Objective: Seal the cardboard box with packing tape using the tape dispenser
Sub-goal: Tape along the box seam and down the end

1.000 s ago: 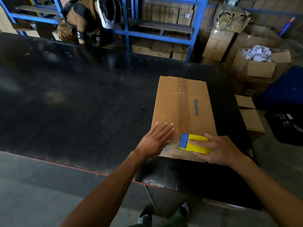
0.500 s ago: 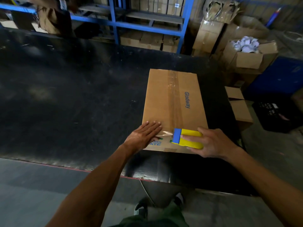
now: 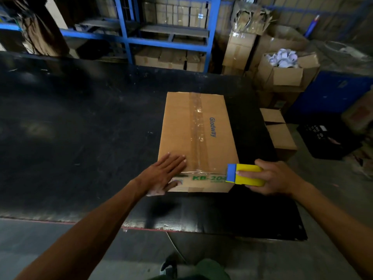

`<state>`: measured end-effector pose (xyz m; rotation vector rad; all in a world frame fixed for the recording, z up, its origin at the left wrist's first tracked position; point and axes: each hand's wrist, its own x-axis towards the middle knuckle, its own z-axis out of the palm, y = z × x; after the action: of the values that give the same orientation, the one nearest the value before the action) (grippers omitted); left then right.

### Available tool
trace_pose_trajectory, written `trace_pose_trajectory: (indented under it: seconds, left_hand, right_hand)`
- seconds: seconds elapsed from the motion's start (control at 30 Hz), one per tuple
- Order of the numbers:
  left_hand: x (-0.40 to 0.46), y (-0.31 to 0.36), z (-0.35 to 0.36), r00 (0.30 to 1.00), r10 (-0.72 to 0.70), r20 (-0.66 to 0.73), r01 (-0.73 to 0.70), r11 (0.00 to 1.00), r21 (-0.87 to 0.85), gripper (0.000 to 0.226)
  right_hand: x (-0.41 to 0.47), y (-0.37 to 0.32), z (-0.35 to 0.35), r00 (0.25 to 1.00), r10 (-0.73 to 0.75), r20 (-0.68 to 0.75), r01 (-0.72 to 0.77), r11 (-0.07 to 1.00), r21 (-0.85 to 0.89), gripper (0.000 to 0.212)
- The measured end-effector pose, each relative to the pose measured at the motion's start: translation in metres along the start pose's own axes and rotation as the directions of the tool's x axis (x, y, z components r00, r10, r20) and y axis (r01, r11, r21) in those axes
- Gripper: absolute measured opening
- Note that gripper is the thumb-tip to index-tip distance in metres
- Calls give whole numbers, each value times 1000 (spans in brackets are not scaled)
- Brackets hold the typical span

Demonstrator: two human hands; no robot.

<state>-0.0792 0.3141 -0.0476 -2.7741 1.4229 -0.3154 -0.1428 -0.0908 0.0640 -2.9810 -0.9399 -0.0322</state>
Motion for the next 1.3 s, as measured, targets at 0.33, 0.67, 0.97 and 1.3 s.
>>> trace_pose_trajectory:
  seconds: [0.33,0.67,0.97,1.3]
  left_hand:
    - [108,59,21,999,36,-3,-35,999,26,64]
    - [106,61,14,999,38,-30,-36,998,52,64]
    - [109,62,10,999,25,40,-27,999,46,66]
    - [111,74,14,999,-12,-41,13,1000,24,63]
  right_hand:
    - [-5,7,14,996,-19,-85,20,1000,14,59]
    - [-19,39,27,977,-144,-155,153,987,52,50]
    - [-43,88,47,988,-138,-74,134,990,-47,51]
    - [-24,46,81,995,-97,-4,95,986,-133,54]
